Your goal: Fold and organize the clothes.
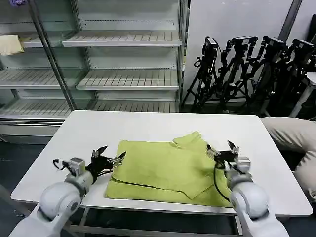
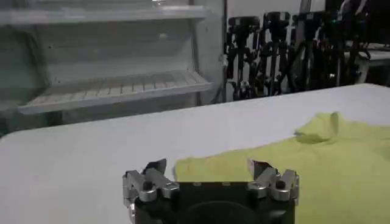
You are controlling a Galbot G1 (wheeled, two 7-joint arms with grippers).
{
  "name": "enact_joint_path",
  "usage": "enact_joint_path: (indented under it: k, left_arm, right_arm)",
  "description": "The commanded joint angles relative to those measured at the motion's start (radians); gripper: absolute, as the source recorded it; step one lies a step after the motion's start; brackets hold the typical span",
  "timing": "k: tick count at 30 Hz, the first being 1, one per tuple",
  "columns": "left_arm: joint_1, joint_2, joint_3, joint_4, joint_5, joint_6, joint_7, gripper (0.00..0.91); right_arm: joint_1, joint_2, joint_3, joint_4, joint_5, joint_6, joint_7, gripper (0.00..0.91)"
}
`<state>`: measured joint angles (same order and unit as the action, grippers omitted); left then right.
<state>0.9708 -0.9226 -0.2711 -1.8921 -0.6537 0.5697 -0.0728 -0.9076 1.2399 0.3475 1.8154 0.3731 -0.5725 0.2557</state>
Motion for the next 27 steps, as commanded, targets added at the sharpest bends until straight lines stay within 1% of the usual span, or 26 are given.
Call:
enact_joint_path:
  k: [1, 6, 11, 12, 16, 17, 20, 27]
  left_arm:
    - [-0.278, -0.043, 0.158, 0.316, 0.019, -0.013, 0.016, 0.907]
    - [-0.322, -0.071, 0.172, 0.409, 0.017, -0.007, 0.019, 0.907]
    - [-0.356, -0.088, 0.185, 0.444, 0.018, -0.007, 0.019, 0.907]
    - [-0.356, -0.089, 0.186, 0.446, 0.020, -0.005, 0.020, 0.907]
    - [-0.348, -0.087, 0.191, 0.447, 0.062, 0.006, 0.026, 0.907]
    - [-0.343, -0.085, 0.191, 0.446, 0.067, 0.007, 0.033, 0.907]
    - [-0.331, -0.081, 0.185, 0.441, 0.068, 0.007, 0.040, 0.907]
    - [-0.301, -0.066, 0.168, 0.423, 0.062, 0.007, 0.073, 0.907]
  right_arm:
    - [0.217, 0.040, -0.094, -0.233, 0.029, -0.005, 0.056, 0.907]
    - [0.231, 0.088, -0.085, -0.308, 0.016, -0.004, 0.060, 0.907]
    - [0.240, 0.107, -0.076, -0.365, -0.017, -0.004, 0.019, 0.907]
    - [0.243, 0.111, -0.075, -0.374, -0.017, -0.005, 0.020, 0.907]
    - [0.246, 0.119, -0.081, -0.397, -0.017, -0.006, 0.016, 0.907]
    - [0.243, 0.119, -0.084, -0.397, -0.023, -0.006, -0.003, 0.907]
    - [0.245, 0.125, -0.090, -0.395, -0.021, -0.006, -0.013, 0.907]
    - [0.261, 0.135, -0.101, -0.422, -0.026, -0.006, -0.016, 0.907]
